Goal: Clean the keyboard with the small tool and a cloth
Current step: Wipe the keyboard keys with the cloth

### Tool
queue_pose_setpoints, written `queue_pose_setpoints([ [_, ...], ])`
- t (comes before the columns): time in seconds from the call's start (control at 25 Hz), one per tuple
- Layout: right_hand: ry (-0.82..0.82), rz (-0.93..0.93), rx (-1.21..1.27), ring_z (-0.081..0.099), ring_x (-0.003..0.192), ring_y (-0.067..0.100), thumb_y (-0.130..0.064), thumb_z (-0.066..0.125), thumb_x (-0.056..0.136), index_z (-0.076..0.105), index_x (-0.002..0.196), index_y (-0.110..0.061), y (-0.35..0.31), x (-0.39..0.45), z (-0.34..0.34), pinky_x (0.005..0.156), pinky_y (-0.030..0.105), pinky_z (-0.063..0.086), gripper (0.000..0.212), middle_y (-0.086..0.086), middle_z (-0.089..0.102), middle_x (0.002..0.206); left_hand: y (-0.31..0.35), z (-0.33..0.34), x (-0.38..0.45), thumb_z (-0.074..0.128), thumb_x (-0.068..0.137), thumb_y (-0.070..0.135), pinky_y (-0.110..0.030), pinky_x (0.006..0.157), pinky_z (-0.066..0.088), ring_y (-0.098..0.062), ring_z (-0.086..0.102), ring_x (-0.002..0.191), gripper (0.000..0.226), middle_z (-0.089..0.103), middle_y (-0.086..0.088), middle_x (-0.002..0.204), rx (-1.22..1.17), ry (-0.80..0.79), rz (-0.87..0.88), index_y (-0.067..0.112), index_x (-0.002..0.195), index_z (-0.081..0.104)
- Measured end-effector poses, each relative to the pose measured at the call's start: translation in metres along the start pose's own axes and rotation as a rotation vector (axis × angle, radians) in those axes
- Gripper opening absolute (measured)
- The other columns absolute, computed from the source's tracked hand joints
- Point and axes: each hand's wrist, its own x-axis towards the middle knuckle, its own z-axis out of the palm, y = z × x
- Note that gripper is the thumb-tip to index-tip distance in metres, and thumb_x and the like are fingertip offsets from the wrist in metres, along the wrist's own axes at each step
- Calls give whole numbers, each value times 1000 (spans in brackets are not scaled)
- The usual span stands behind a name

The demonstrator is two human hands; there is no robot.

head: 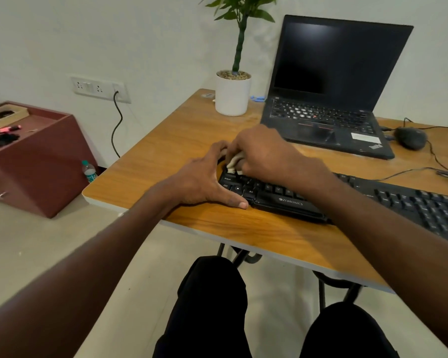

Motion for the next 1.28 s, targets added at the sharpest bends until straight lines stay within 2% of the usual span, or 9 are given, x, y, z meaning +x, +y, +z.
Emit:
queue_pose_setpoints([
  [0.2,-103,31,-33,68,84,17,-22,78,86,79,99,-26,9,-6,-10,74,35,59,13,-2,73,91,-2,1,3,91,41,86,-50,118,43,-23,47,144,142,45,11,160,16,0,-5,45,156,17],
  [0.32,5,22,66,68,80,17,-22,78,86,78,103,-25,-8,3,0,74,37,61,17,-1,72,89,-2,0,2,94,46,78,-49,118,43,-20,48,141,136,54,11,150,11,14,-14,46,156,19],
  [0.4,16,4,56,67,79,17,-16,75,86,79,103,-23,-16,-2,8,75,38,61,18,-1,73,91,-4,0,2,96,48,75,-49,117,44,-19,49,140,132,55,13,145,-9,22,-13,46,153,22],
  [0.6,-116,38,-44,69,87,16,-13,75,87,81,100,-29,5,-23,-10,73,31,59,21,-3,73,96,-7,1,7,89,43,87,-53,124,33,-22,39,150,141,41,18,163,20,0,10,47,155,14],
  [0.8,156,36,-34,63,93,22,-17,75,90,77,111,-26,0,-7,10,72,31,48,23,-1,61,103,-8,1,7,90,41,87,-55,121,37,-25,41,148,138,45,18,159,-2,9,0,51,153,17],
  [0.92,45,-64,-96,62,101,23,-12,73,91,75,117,-20,8,-10,14,75,30,45,27,1,62,112,-8,2,7,89,40,88,-56,122,34,-27,39,149,140,44,18,160,8,10,-7,51,153,15],
  [1.08,-48,60,-146,64,93,21,-11,73,91,78,115,-27,29,-24,-1,70,31,47,30,0,68,109,-9,1,7,88,37,89,-55,124,31,-27,36,151,144,38,18,164,12,-7,-16,50,154,13],
  [1.2,-19,73,-120,66,92,19,-22,75,92,77,116,-28,22,-26,-1,72,31,49,24,1,73,104,-8,0,7,87,37,90,-55,124,32,-26,37,150,144,39,17,163,22,-9,-16,49,154,13],
  [1.28,74,56,79,63,91,14,-34,78,90,77,112,-29,13,-20,3,73,29,46,23,-4,73,99,-8,1,6,88,39,90,-57,122,33,-28,36,150,141,40,16,163,29,-4,-23,51,153,14],
])
